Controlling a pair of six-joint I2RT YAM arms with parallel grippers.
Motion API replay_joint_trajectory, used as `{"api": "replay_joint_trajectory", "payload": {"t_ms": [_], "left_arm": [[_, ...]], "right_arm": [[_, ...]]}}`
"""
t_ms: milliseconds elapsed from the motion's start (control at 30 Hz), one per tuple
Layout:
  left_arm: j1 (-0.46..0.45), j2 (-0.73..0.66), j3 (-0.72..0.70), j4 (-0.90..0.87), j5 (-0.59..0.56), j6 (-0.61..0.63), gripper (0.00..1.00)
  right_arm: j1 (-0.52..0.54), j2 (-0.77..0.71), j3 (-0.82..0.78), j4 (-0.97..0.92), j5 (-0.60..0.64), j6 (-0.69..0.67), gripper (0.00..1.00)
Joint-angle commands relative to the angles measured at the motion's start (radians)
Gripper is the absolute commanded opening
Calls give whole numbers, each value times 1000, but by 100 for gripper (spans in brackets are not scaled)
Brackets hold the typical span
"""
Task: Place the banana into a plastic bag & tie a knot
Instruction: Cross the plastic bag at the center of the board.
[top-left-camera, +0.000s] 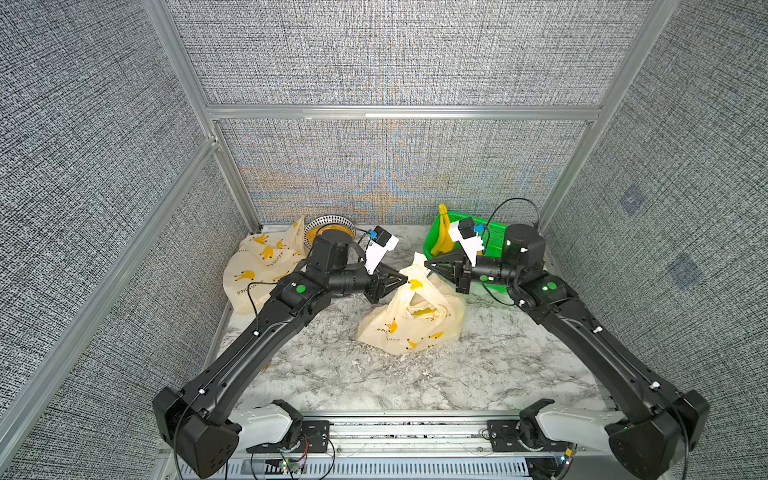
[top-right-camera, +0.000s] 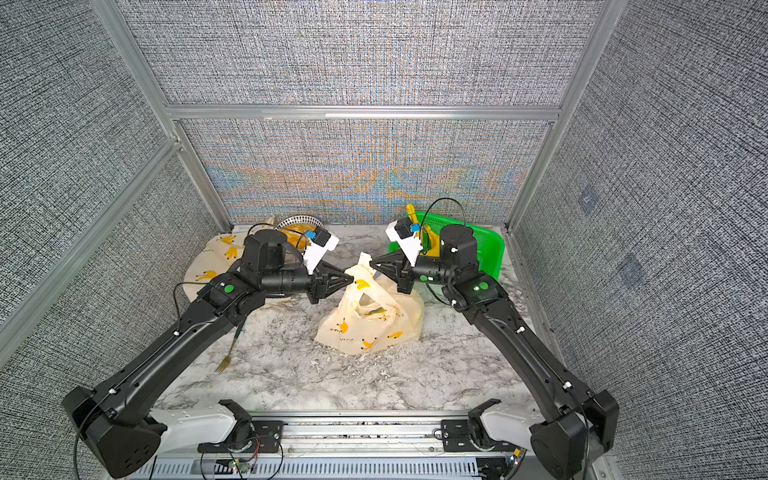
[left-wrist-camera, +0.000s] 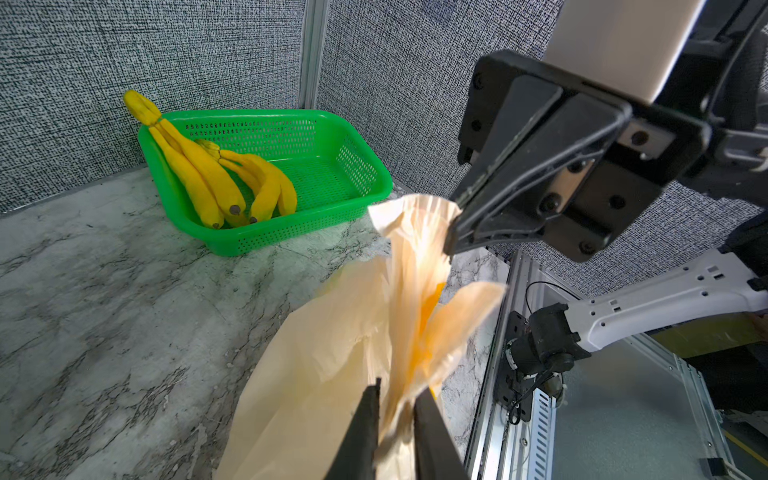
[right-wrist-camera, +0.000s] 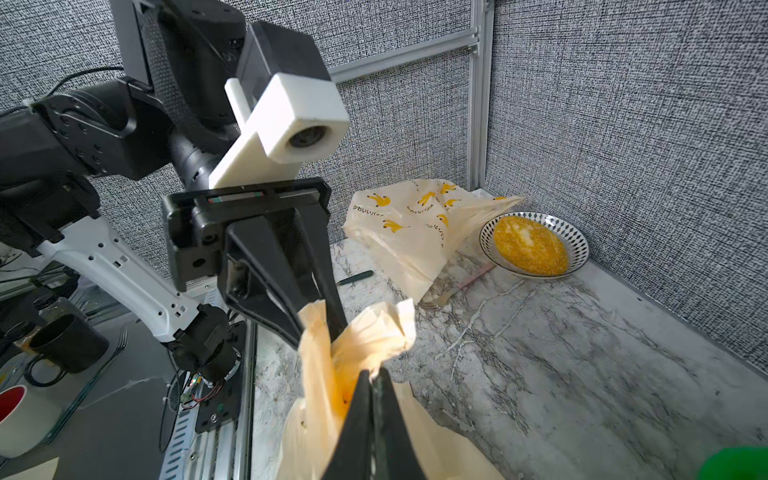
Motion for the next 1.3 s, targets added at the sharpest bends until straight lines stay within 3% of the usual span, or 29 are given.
{"api": "replay_joint_trajectory", "payload": {"t_ms": [0, 67, 367, 567, 667, 833, 1000, 1133, 1200, 1267], "left_arm": [[0, 6, 7, 37, 9, -6, 5], [0, 10, 11, 37, 8, -8, 0], [0, -2, 8, -2, -46, -4, 0], [2, -21, -24, 2, -88, 1, 0], [2, -10, -24, 0, -78, 3, 0], [2, -10, -25, -7, -75, 14, 0], [3, -18, -36, -9, -77, 21, 0], [3, -23, -55, 14, -64, 19, 0], [3, -26, -64, 22, -66, 18, 0], [5, -32, -70, 26, -71, 16, 0]], "right_arm": [[-5, -27, -44, 61, 34, 29, 0], [-11, -45, -76, 71, 39, 33, 0], [-48, -154, -183, 84, 76, 53, 0], [-54, -185, -231, 89, 35, 67, 1], [-54, -167, -232, 95, 11, 67, 24], [-56, -89, -127, 52, -19, 36, 43], [-63, 15, 31, -87, -96, -39, 89], [-61, 122, 165, -162, -132, -43, 97], [-51, 177, 219, -175, -127, -25, 93], [-31, 221, 268, -211, -147, -48, 83]]}}
